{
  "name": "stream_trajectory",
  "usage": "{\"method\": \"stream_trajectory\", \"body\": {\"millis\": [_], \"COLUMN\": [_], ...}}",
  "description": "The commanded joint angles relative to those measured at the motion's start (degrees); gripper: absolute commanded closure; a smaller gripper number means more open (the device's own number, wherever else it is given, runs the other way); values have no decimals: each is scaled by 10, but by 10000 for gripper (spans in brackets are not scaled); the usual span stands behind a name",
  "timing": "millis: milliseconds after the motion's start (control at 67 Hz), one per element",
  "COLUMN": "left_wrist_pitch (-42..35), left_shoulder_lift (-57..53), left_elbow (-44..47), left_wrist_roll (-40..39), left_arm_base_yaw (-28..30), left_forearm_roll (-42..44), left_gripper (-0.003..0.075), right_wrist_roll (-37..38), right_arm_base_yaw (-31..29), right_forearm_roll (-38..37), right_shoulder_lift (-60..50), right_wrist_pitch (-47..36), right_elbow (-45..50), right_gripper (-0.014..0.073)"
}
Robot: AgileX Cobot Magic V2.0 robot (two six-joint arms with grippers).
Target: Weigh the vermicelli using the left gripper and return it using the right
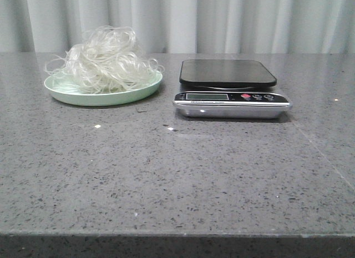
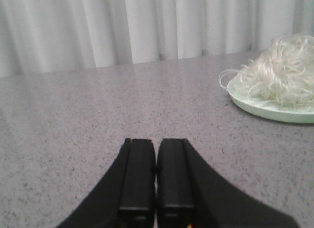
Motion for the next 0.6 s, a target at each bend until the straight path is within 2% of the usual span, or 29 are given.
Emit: {"method": "stream_trajectory", "body": {"millis": [0, 45, 75, 582], "left_wrist_pitch": [-66, -87, -68, -71], "left_shoulder_lift": [-15, -12, -14, -14], "left_elbow": [18, 30, 28, 28], "left_wrist_roll": [-1, -1, -1, -1], "left_arm_base_yaw": [0, 0, 0, 0], "left_forearm_roll": [-5, -5, -5, -5], "left_gripper": [584, 584, 584, 584], "right_wrist_roll": [-6, -6, -6, -6], "right_arm_base_yaw": [-2, -2, -2, -2], "right_forearm_roll": [-4, -4, -4, -4], "right_shoulder_lift": [5, 5, 5, 6], "right_wrist_pitch": [-39, -39, -39, -39], "right_elbow": [-15, -15, -15, -15], "right_gripper": [443, 443, 443, 443]}}
